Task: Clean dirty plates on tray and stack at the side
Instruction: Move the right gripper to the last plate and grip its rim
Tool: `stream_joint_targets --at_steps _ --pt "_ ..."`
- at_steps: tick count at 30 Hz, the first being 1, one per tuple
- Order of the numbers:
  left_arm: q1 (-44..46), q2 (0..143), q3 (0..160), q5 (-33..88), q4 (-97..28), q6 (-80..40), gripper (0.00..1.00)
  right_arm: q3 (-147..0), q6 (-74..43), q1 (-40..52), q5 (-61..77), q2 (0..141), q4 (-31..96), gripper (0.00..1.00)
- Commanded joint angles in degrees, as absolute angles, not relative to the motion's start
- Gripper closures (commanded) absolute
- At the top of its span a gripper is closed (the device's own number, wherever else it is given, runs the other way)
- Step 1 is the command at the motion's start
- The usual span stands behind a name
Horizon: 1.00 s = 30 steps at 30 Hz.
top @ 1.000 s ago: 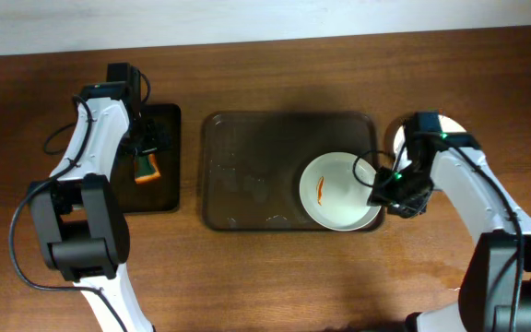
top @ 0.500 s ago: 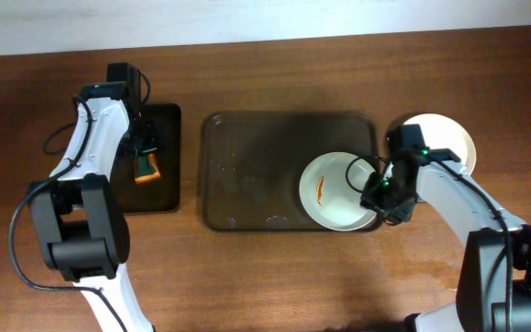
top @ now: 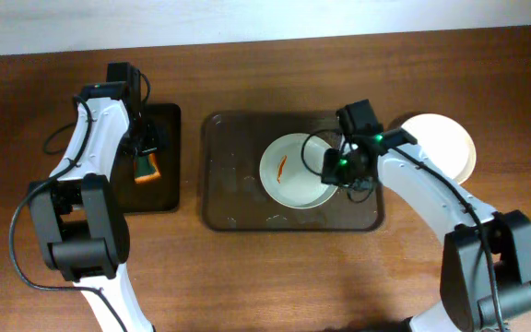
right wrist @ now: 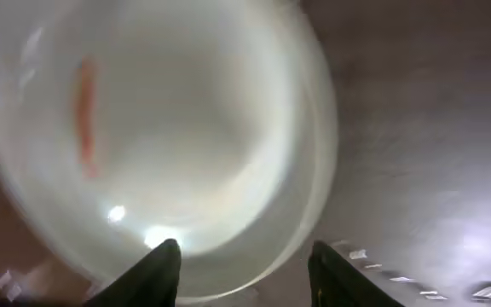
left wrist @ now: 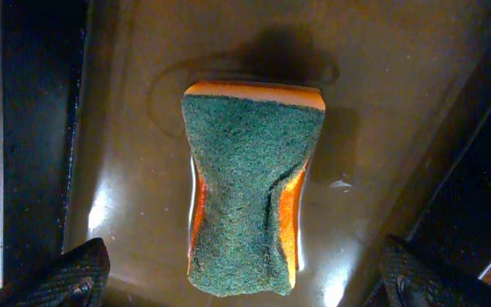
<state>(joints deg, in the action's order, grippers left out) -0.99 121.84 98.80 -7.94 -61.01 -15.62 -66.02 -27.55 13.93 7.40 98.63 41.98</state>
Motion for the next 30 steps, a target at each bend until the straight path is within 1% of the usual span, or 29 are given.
stream_joint_targets --at_steps 1,5,7,9,10,12,15,18,19,20,24,25,27,28,30 --pt "-1.13 121.71 98.28 -8.38 -61.08 -15.33 0.0 -66.28 -32.47 12.29 1.96 99.92 42.02 0.5" --pt "-1.08 121.71 98.28 -8.38 -61.08 -15.33 0.0 -66.22 -32.4 12.36 4.49 105.56 38.96 0.5" --pt "-1.08 121.71 98.28 -8.38 -61.08 -15.33 0.0 -66.22 -32.45 12.36 4.47 108.71 38.72 0.57" --pt "-0.84 121.71 98.28 -8.38 -61.08 -15.33 0.0 -66.22 -31.77 12.36 4.49 110.02 38.68 0.66" --pt "-0.86 121.71 98.28 -8.38 -61.08 -15.33 0.0 -66.22 -31.75 12.36 4.49 110.02 38.76 0.75" --pt "-0.93 121.71 98.28 -8.38 -61.06 -15.33 0.0 -66.22 -27.66 12.36 6.0 110.02 38.54 0.96" --pt "-0.91 121.71 98.28 -8.38 -61.08 -15.33 0.0 -66.24 -21.85 12.38 8.56 110.02 37.65 0.96" --pt "-0.91 121.71 98.28 -8.38 -61.08 -15.33 0.0 -66.22 -20.36 12.36 9.76 110.02 37.32 0.96" --pt "-0.91 121.71 98.28 -8.38 -61.08 -15.33 0.0 -66.22 -15.55 12.4 12.84 110.02 36.99 0.96" --pt "-0.91 121.71 98.28 -8.38 -60.42 -15.35 0.0 -66.22 -13.21 12.4 14.44 110.02 37.01 0.96" --pt "-0.91 121.71 98.28 -7.77 -58.74 -16.29 0.0 -66.22 -13.28 12.4 14.61 110.02 37.21 0.96" --pt "-0.91 121.71 98.28 -4.71 -57.95 -18.63 0.0 -66.22 -13.28 12.4 14.63 110.02 37.43 0.96" --pt "-0.91 121.71 98.28 0.43 -58.89 -18.61 0.0 -66.22 -13.28 12.4 14.61 110.02 37.65 0.96" --pt "-0.84 121.71 98.28 0.43 -58.92 -18.5 0.0 -66.22 -13.28 12.4 14.61 110.02 37.63 0.96" --pt "-0.99 121.82 98.26 -5.32 -58.94 -18.55 0.0 -66.22 -13.26 12.4 14.57 110.02 37.63 0.96"
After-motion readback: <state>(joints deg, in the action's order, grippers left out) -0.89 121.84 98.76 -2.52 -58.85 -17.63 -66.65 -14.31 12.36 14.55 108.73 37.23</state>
